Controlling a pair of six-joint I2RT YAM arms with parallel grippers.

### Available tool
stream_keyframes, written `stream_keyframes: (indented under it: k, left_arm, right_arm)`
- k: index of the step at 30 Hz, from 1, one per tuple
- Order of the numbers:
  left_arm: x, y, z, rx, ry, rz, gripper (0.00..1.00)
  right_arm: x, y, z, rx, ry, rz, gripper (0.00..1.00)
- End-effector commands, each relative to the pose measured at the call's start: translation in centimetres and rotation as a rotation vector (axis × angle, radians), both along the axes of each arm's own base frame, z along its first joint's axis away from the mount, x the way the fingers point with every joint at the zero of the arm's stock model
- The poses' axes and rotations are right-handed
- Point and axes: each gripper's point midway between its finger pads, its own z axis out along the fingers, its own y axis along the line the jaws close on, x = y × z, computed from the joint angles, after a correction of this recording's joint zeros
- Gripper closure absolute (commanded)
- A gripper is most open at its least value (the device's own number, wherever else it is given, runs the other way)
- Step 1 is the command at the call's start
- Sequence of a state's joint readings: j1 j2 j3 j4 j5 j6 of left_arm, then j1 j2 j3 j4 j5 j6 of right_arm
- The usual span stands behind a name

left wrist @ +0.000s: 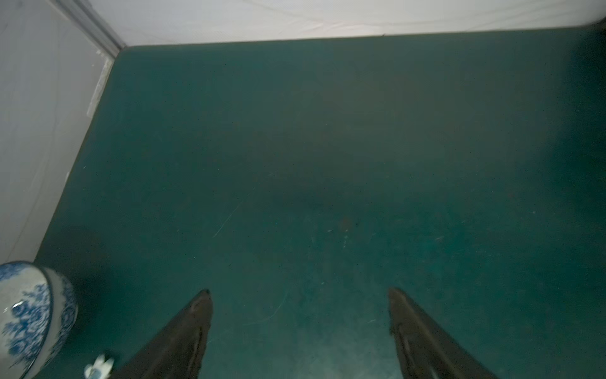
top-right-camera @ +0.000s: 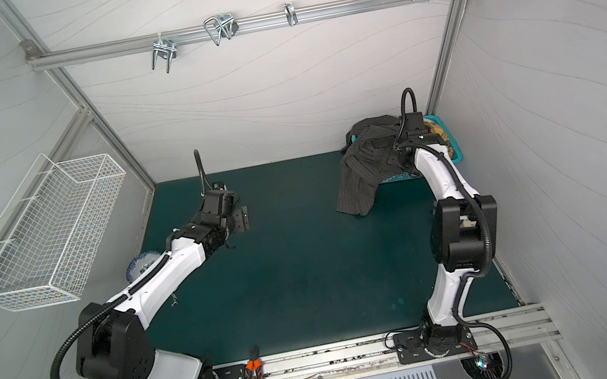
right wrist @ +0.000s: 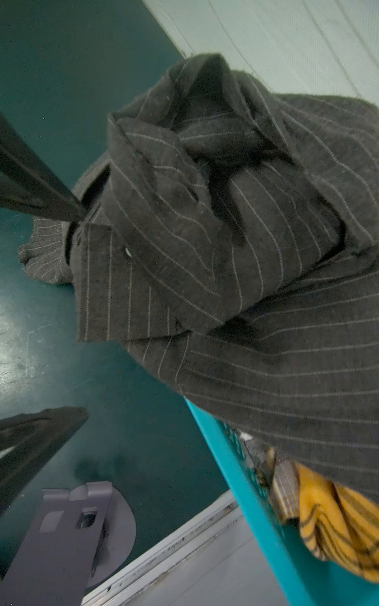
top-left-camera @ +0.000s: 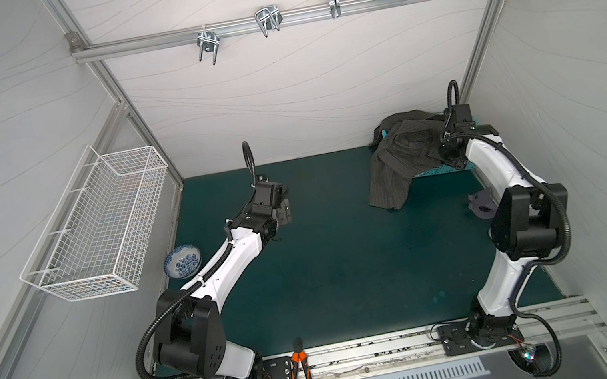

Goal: Fold and stack the long sleeve shirts
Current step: 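Reach the right gripper to the grey pinstripe shirt on the basket and grasp it, then pull the grey shirt off the basket onto the table with the right gripper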

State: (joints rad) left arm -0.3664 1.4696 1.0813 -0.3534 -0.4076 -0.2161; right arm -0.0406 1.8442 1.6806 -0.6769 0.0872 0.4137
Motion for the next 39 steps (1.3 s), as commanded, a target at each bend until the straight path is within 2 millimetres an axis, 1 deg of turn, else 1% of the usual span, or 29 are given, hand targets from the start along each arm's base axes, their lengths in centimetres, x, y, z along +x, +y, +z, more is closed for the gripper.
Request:
stream_keyframes:
  k: [1,3,5,7,9,11,12,13,15,16,17,18,20,21,23,24,26,29,30,32,34,36,38,39]
  left_arm:
    - [0.4,1.3,4.2,0.000,-0.147,0.052,0.15]
    - [0.2,1.8,3.7,0.000,-0.158,0.080,0.14]
    - [0.2,1.8,3.1,-0.005,-0.148,0.089,0.13]
    - [0.3,1.3,2.5,-0.026,-0.113,0.085,0.15]
    - [0.3,1.0,2.2,-0.047,-0.092,0.086,0.16]
    - [0.3,1.2,2.2,-0.049,-0.098,0.106,0.16]
    - [0.3,1.5,2.4,-0.043,-0.105,0.121,0.16]
    - [0.3,1.7,2.5,-0.038,-0.114,0.133,0.16]
    - [0.4,2.2,3.0,-0.032,-0.137,0.160,0.16]
    - [0.4,2.3,3.2,-0.033,-0.142,0.170,0.17]
    - [0.5,2.3,3.3,-0.033,-0.142,0.169,0.18]
    - [0.4,2.3,3.2,-0.031,-0.137,0.173,0.18]
    - [0.2,2.6,2.9,-0.021,-0.134,0.188,0.18]
    - [0.2,2.8,2.8,-0.017,-0.137,0.196,0.18]
    - [0.0,3.2,3.0,-0.009,-0.150,0.219,0.18]
    - [-0.1,3.5,3.2,-0.007,-0.158,0.231,0.18]
    - [-0.4,3.9,3.7,-0.004,-0.179,0.251,0.18]
    - [-0.8,4.5,3.7,0.007,-0.206,0.267,0.16]
    - [-0.8,4.5,3.7,0.004,-0.209,0.268,0.15]
    - [-0.8,4.4,3.7,0.009,-0.201,0.253,0.14]
    - [-1.2,4.6,4.1,0.018,-0.198,0.253,0.14]
    - [-1.9,5.4,4.8,0.035,-0.225,0.290,0.12]
    - [-2.6,7.0,5.9,0.087,-0.250,0.369,0.11]
    - [-2.9,7.8,6.7,0.120,-0.252,0.408,0.11]
  right_arm:
    - [1.3,1.3,0.1,0.037,-0.020,0.072,0.13]
    - [2.5,1.4,0.1,0.051,-0.050,0.077,0.14]
    - [3.5,1.5,-0.3,0.061,-0.056,0.073,0.19]
    - [4.5,1.9,-0.8,0.088,-0.049,0.093,0.41]
    - [5.6,2.6,-1.4,0.124,-0.028,0.124,0.67]
    - [6.2,3.1,-0.6,0.150,-0.019,0.131,0.91]
    - [6.3,3.4,0.2,0.165,-0.031,0.134,0.98]
    - [6.3,3.9,1.5,0.182,-0.056,0.141,1.00]
    - [5.7,5.4,4.5,0.193,-0.108,0.175,1.00]
    - [5.1,6.4,6.2,0.194,-0.138,0.206,1.00]
    - [4.3,7.8,7.9,0.193,-0.167,0.248,1.00]
    - [3.5,9.1,9.2,0.196,-0.187,0.289,1.00]
    - [1.3,12.2,12.3,0.196,-0.239,0.380,1.00]
    - [0.3,13.7,13.5,0.201,-0.258,0.423,1.00]
    - [-2.2,16.9,16.5,0.230,-0.310,0.511,1.00]
    - [-3.2,18.2,17.5,0.242,-0.324,0.542,1.00]
    - [-5.9,21.3,20.2,0.278,-0.366,0.626,1.00]
    - [-10.2,26.0,23.6,0.339,-0.425,0.762,1.00]
    - [-11.4,27.5,24.5,0.348,-0.442,0.799,1.00]
    - [-14.0,30.5,26.1,0.359,-0.469,0.870,1.00]
    - [-15.7,32.9,26.6,0.366,-0.470,0.923,1.00]
    - [-16.7,34.6,26.1,0.365,-0.444,0.958,1.00]
    - [-17.6,35.7,24.7,0.347,-0.406,0.989,1.00]
    - [-17.8,35.8,23.6,0.323,-0.380,0.986,1.00]
